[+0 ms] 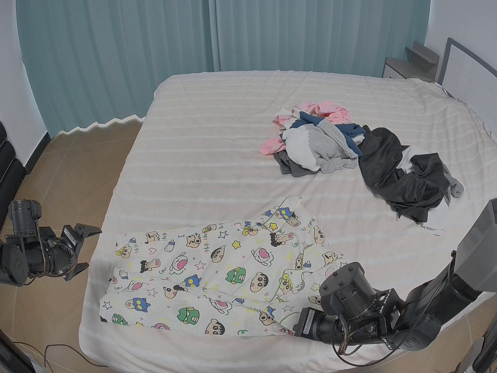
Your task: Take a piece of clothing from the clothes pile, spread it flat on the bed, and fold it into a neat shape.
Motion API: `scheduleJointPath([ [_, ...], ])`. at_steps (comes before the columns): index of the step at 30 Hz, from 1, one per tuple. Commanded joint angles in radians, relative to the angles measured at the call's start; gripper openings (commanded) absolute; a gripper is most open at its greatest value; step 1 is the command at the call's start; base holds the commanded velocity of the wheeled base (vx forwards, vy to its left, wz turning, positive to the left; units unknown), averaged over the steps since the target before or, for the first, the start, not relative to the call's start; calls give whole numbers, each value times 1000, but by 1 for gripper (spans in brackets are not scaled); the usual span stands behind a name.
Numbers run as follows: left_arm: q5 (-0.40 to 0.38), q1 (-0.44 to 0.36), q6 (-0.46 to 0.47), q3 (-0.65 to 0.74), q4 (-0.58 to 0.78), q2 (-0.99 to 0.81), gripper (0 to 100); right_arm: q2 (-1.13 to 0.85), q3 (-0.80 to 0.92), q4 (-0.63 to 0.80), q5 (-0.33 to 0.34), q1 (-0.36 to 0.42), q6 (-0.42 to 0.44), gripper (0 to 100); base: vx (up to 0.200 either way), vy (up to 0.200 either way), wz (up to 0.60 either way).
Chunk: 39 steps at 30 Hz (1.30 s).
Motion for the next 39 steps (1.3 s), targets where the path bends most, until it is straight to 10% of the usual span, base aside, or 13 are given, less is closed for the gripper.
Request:
scheduleJointPath([
  [1, 0, 0, 0, -1, -1, 2, 100, -17, -66, 85, 47, 5, 21, 0, 0, 0, 0],
  [19, 0, 0, 0, 0, -1, 11, 100, 112, -119, 92, 48, -24, 61, 0, 0, 0, 0],
  [20, 0, 0, 0, 0, 1, 11, 100, 114, -115, 92, 48, -26, 61, 100, 0, 0, 0],
  [39, 0, 0, 0, -1, -1, 26, 100, -98, 95, 53, 45, -198, -61, 100, 0, 0, 0],
])
